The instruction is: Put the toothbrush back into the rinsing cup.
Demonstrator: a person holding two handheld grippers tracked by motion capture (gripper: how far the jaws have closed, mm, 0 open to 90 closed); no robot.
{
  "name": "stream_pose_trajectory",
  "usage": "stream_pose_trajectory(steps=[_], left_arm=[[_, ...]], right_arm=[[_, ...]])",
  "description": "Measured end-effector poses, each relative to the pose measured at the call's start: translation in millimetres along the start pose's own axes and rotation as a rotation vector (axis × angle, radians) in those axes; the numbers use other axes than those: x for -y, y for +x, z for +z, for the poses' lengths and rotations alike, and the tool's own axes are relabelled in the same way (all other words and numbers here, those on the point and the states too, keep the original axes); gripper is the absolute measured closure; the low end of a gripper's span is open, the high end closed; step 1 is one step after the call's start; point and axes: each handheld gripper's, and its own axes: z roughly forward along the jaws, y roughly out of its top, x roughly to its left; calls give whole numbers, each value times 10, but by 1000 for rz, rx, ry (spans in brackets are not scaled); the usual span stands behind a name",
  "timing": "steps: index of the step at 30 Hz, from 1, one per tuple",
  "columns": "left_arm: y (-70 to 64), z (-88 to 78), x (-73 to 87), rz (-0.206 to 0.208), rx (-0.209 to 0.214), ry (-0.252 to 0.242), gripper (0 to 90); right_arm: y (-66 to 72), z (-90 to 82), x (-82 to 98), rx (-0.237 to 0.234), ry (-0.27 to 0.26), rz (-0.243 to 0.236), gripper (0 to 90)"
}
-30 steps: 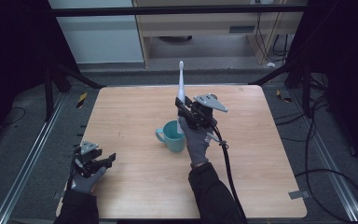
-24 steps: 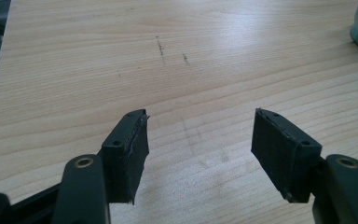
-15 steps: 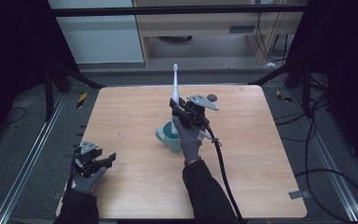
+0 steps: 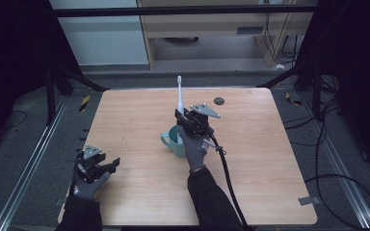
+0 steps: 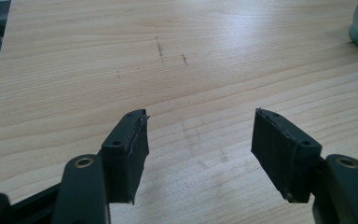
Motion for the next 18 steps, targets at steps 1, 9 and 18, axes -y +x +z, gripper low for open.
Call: stream_pose_trajectory(steps=[1,9,18], left_arm=[[-1,0,0,0,0,0,355],[-4,0,0,1,0,0,355],[-11,6,0,-1,1,0,355]], right_arm=[[1,7,20,2,5,1,666],[-2,35,142,28,41,-25,665],[-17,43,221,40,99,-48,664]])
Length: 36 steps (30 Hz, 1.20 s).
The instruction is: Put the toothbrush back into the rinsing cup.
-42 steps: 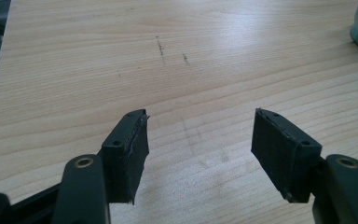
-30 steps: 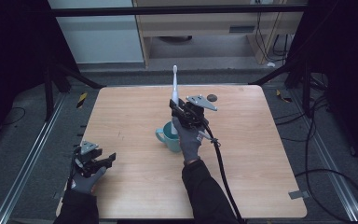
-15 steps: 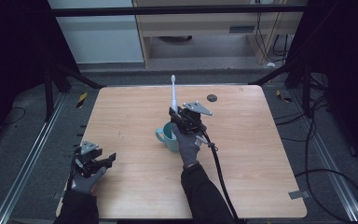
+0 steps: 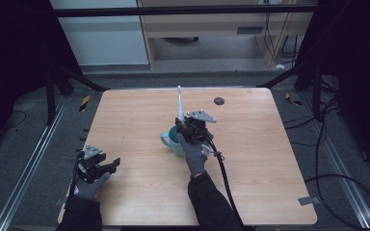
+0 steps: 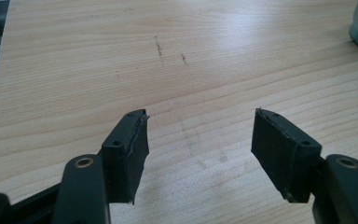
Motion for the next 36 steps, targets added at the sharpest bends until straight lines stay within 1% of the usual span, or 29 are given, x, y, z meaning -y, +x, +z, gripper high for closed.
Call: stream_pose_trajectory(steps=[3,8,12,15,17,22,23,25,27,28,31,36], left_arm=[[0,0,0,0,-1,0,355],[3,3,1,-3,0,1,355],[1,4,2,-3,0,0,355],[2,2,1,-3,0,1,355],[3,4,1,-4,0,0,355],[0,-2,1,-2,1,-1,354],[0,-4,0,0,1,0,354],[-3,-5,0,-1,2,0,354],[-4,-5,0,0,2,0,354],[-5,-4,1,-1,3,0,353],[-6,-2,2,-1,1,1,353],[-17,0,2,1,1,2,354]], right_arm=[[0,17,30,3,27,-10,663],[-5,29,51,6,56,-9,663],[-5,42,68,3,92,-15,661],[-5,30,65,-5,95,-21,657],[-1,2,52,-12,87,-37,631],[4,-184,-27,-32,19,-84,454],[-13,-247,-48,-32,10,-97,429],[-60,-362,-75,-29,-10,-105,384],[-123,-466,-94,-33,-18,-112,346],[-177,-543,-102,-40,-23,-113,327],[-321,-731,-85,-37,-30,-123,293],[-550,-999,41,-33,4,-135,250]])
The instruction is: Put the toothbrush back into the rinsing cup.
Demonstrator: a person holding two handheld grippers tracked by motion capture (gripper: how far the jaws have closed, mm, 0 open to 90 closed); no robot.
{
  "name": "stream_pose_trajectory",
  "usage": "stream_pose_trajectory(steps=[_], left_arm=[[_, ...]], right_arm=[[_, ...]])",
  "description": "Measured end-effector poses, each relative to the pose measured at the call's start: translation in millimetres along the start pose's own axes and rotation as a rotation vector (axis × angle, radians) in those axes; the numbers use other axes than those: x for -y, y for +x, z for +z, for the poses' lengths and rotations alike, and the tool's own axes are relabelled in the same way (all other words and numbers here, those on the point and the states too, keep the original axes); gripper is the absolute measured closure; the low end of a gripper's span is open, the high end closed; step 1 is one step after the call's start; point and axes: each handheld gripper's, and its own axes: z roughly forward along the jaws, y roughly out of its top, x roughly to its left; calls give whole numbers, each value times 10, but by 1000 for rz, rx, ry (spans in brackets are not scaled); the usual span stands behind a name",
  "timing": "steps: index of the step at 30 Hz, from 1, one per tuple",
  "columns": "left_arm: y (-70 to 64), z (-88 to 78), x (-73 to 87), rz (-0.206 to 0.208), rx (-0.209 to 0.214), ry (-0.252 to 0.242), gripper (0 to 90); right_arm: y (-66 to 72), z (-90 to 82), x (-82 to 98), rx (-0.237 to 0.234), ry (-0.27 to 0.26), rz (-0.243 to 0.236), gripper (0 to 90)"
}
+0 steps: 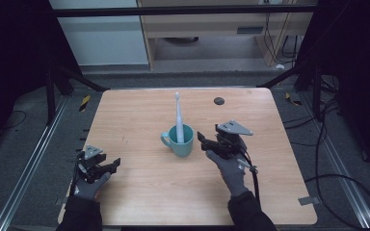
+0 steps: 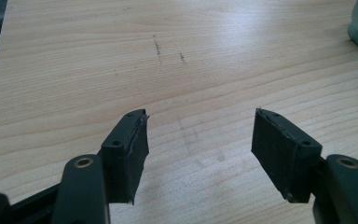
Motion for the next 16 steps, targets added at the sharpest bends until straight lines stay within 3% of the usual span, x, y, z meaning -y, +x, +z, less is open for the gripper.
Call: stream_pose_trajectory(steps=[8,16], left_arm=[[-6,9,4,4,10,8,368],[-10,17,6,8,18,12,385]], right_arm=[[-431,-402,363,29,48,2,226],[-754,-604,665,87,121,35,217]])
